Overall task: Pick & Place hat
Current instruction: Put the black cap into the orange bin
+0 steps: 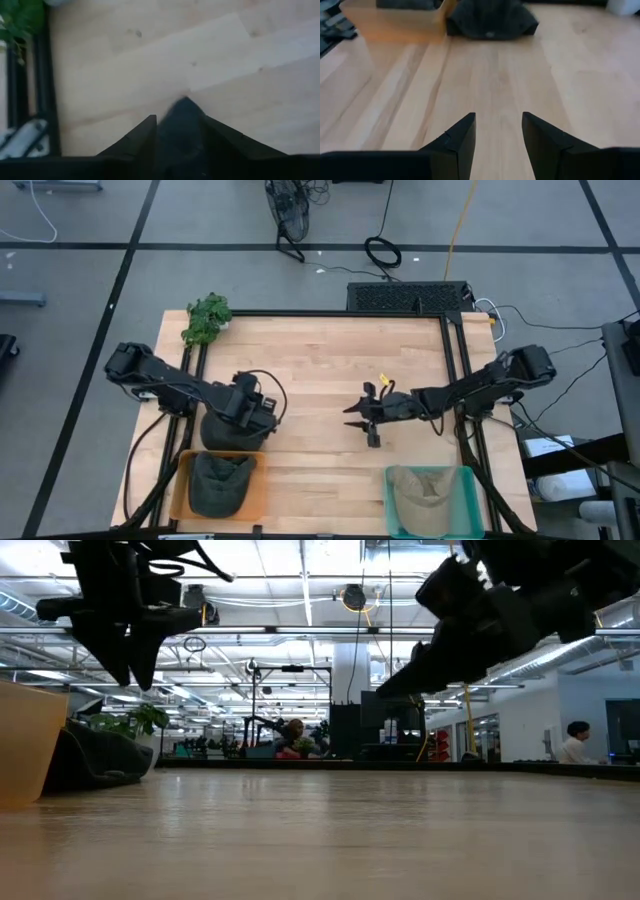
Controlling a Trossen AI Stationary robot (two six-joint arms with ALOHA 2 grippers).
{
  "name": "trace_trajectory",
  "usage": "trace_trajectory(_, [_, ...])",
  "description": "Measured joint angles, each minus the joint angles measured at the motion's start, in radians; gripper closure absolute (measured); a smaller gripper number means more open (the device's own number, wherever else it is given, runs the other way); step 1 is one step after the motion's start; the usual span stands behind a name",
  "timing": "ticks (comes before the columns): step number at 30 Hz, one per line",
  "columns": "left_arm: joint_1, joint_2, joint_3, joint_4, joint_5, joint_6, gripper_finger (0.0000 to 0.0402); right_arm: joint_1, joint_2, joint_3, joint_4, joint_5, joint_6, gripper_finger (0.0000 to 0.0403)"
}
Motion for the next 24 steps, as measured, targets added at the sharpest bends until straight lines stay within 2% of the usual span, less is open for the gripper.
trace_trajectory(7, [-0.049,0.006,0.000,0.013,0.002,-0.067,0.0238,-0.033,0.050,0.000,0.029,-0.018,-0.059,0.0264])
trace_trajectory(10, [-0.061,0.006,0.000,0.015,-0.047,-0.068,0.0238,-0.063,0.050,0.000,0.080,-0.017,-0.108,0.0264])
trace_trajectory(12, [-0.063,0.006,0.000,0.017,-0.126,-0.050,0.0238,-0.093,0.050,0.000,0.126,-0.019,-0.147,0.0264])
trace_trajectory(14, [-0.058,0.006,0.000,0.021,-0.249,-0.010,0.0238,-0.128,0.050,0.000,0.176,-0.047,-0.175,0.0264])
trace_trajectory(17, [-0.035,0.006,0.000,0.039,-0.460,0.061,0.0238,-0.189,0.049,0.000,0.243,-0.165,-0.198,0.0264])
trace_trajectory(19, [-0.017,0.005,0.000,0.074,-0.537,0.083,0.0238,-0.231,0.049,0.000,0.252,-0.238,-0.206,0.0264])
trace_trajectory(20, [-0.003,0.004,0.000,0.101,-0.532,0.094,0.0238,-0.252,0.049,0.000,0.252,-0.255,-0.206,0.0264])
trace_trajectory(21, [0.016,0.004,0.000,0.127,-0.486,0.109,0.0238,-0.272,0.049,0.000,0.248,-0.265,-0.202,0.0264])
trace_trajectory(24, [0.099,0.004,0.000,0.162,-0.165,0.148,0.0238,-0.330,0.049,0.000,0.234,-0.310,-0.201,0.0264])
